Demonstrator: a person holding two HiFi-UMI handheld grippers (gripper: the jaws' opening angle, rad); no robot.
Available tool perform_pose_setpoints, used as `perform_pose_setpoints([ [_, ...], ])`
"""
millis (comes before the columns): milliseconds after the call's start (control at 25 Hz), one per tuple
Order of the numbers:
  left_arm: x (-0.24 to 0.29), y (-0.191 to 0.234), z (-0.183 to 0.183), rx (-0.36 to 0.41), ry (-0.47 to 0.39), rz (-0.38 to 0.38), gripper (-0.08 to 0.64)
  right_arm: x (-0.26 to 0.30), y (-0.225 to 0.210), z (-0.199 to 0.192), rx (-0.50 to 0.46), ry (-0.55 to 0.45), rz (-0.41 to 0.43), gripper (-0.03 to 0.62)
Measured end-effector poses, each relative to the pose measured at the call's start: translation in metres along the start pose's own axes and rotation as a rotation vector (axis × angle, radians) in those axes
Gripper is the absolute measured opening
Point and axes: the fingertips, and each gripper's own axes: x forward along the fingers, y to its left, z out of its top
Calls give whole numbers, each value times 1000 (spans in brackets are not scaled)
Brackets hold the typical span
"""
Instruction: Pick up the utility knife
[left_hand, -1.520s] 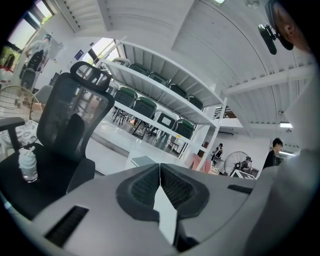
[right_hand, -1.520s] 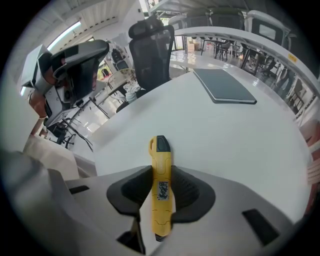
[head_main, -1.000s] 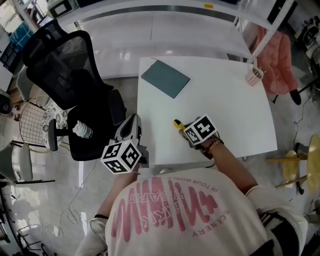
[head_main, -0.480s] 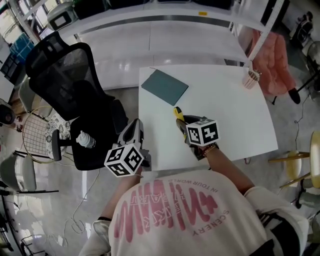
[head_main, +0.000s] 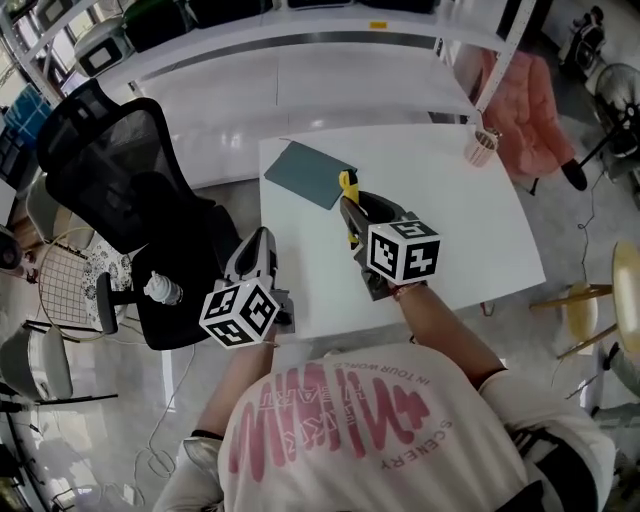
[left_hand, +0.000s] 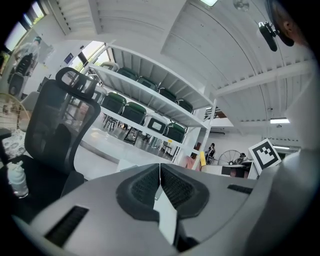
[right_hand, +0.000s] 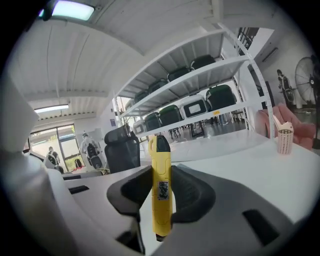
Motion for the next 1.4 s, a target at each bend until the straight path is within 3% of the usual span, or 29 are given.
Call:
perform_pose_setpoints([
  [200,-12,-14,8,33,-22,14,25,-28,8,28,-27,-88,-17,130],
  [440,-25,-41,10,64,-35,-3,25,-57,12,32,-31,-140,-42,130],
  [1400,-41,-86,-17,98,-16,-7,25,-119,-20,-8,-63,-112,-99,130],
])
